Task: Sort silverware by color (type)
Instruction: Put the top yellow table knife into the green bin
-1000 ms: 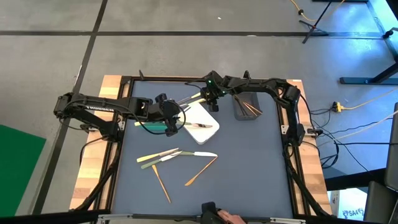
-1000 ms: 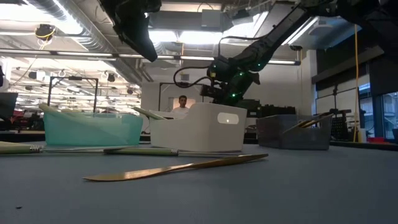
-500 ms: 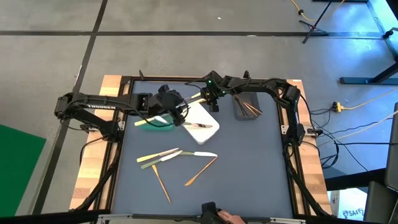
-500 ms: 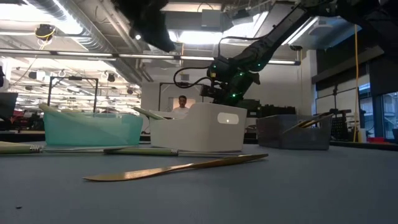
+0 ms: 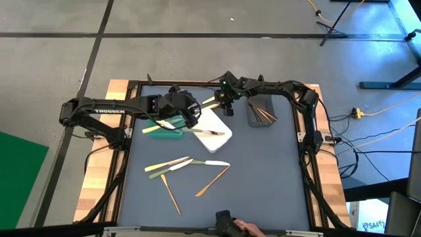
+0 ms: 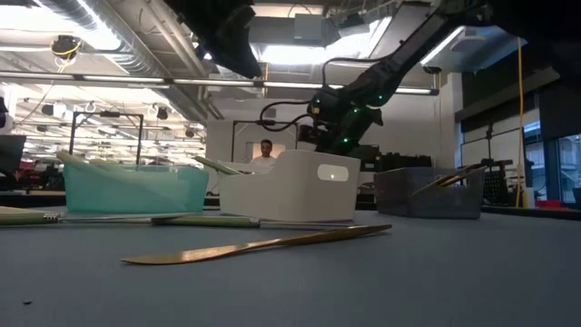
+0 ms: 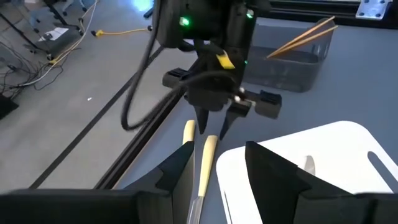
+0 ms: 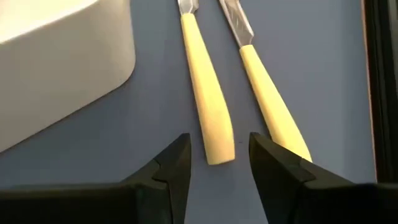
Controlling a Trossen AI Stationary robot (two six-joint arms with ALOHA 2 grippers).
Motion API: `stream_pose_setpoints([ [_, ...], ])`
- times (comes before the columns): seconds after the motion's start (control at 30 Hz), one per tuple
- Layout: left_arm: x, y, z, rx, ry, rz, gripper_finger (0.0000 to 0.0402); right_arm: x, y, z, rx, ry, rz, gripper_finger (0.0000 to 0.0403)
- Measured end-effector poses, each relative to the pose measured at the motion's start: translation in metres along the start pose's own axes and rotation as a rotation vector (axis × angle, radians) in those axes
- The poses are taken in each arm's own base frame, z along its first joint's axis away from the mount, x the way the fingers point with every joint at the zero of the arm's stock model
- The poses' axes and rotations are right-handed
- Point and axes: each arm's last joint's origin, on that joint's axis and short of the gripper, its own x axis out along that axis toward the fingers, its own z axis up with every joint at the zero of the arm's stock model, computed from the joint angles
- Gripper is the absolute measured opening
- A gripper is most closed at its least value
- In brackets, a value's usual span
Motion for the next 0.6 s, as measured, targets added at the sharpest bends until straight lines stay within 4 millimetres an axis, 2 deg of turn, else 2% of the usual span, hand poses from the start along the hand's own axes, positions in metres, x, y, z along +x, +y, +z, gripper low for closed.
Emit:
stream_pose_setpoints([
  [0.17,0.000,0.000,0.000,-0.001,0.001,-0.002,0.0137,-0.005,-0.012,-0.008,0.029,-0.051,0.036,0.0151],
  [0.27,0.000,0.000,0.000,-0.003,0.001,-0.002,0.0137,-0.005,-0.012,-0.009,0.019,-0.079,0.075,0.0151],
  [0.47,0.000,0.000,0.000,-0.051,0.002,-0.002,0.0137,0.014,-0.005,-0.015,0.014,-0.051,0.112,0.0151],
  [0.6,0.000,-0.001,0.000,-0.055,0.003,-0.012,0.0137,0.013,-0.009,-0.013,-0.002,-0.057,0.048,0.0151],
])
